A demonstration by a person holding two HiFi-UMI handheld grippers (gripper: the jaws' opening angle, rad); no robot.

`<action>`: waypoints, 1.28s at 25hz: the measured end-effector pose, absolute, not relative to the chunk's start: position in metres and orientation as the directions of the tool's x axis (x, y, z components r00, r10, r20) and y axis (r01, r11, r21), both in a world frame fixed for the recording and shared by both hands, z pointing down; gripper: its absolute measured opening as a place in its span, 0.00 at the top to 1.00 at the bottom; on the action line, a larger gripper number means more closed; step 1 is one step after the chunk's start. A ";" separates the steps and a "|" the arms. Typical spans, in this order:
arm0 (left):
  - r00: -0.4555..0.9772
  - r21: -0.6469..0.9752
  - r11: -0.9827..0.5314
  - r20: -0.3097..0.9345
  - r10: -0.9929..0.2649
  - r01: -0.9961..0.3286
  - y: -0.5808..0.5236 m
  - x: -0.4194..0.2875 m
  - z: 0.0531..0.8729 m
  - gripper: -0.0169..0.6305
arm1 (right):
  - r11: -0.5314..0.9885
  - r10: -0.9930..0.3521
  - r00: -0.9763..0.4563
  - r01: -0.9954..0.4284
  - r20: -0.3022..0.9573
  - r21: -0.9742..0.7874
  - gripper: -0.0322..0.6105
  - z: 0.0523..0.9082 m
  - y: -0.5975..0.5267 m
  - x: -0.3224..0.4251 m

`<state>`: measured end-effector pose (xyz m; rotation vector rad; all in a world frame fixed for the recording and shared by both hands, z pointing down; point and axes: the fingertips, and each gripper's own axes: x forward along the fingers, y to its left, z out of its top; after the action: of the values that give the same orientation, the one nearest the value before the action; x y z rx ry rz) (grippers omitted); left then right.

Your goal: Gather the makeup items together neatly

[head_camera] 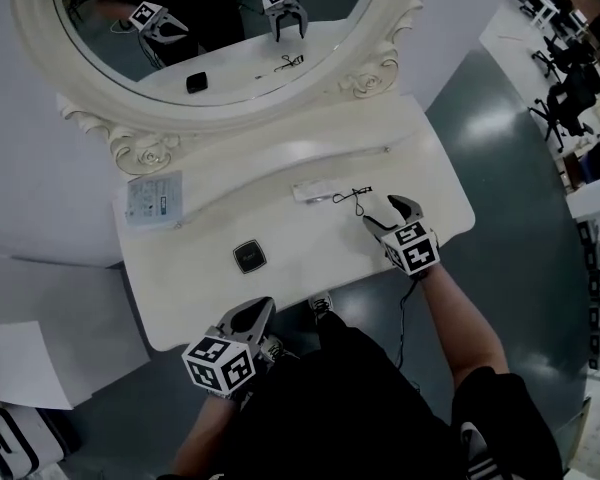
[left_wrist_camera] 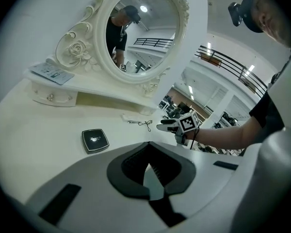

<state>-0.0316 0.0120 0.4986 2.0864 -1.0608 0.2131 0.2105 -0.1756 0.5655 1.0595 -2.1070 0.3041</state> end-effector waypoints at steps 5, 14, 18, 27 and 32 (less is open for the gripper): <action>0.622 0.568 -0.326 0.467 -0.628 -0.756 -0.010 -0.012 0.505 0.96 | 0.765 -0.474 -0.437 -0.634 0.764 0.112 0.45 0.581 -0.197 0.207; 0.575 0.574 -0.254 0.490 -0.655 -0.778 -0.034 0.004 0.516 0.96 | 0.885 -0.331 -0.486 -0.458 0.809 0.088 0.62 0.600 -0.225 0.194; 0.555 0.577 -0.223 0.500 -0.665 -0.786 -0.038 0.003 0.520 0.96 | 0.921 -0.282 -0.484 -0.380 0.828 0.092 0.80 0.605 -0.226 0.190; 0.544 0.579 -0.210 0.495 -0.678 -0.788 -0.041 -0.001 0.518 0.96 | 0.934 -0.223 -0.529 -0.355 0.818 0.025 0.85 0.598 -0.206 0.181; 0.553 0.578 -0.224 0.489 -0.674 -0.785 -0.035 -0.006 0.514 0.96 | 0.922 -0.233 -0.557 -0.386 0.797 -0.001 0.88 0.587 -0.184 0.171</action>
<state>-0.0065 -0.0346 0.5145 1.9618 -1.1774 0.1691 0.1711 -0.1841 0.5867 0.4383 -2.1842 0.2189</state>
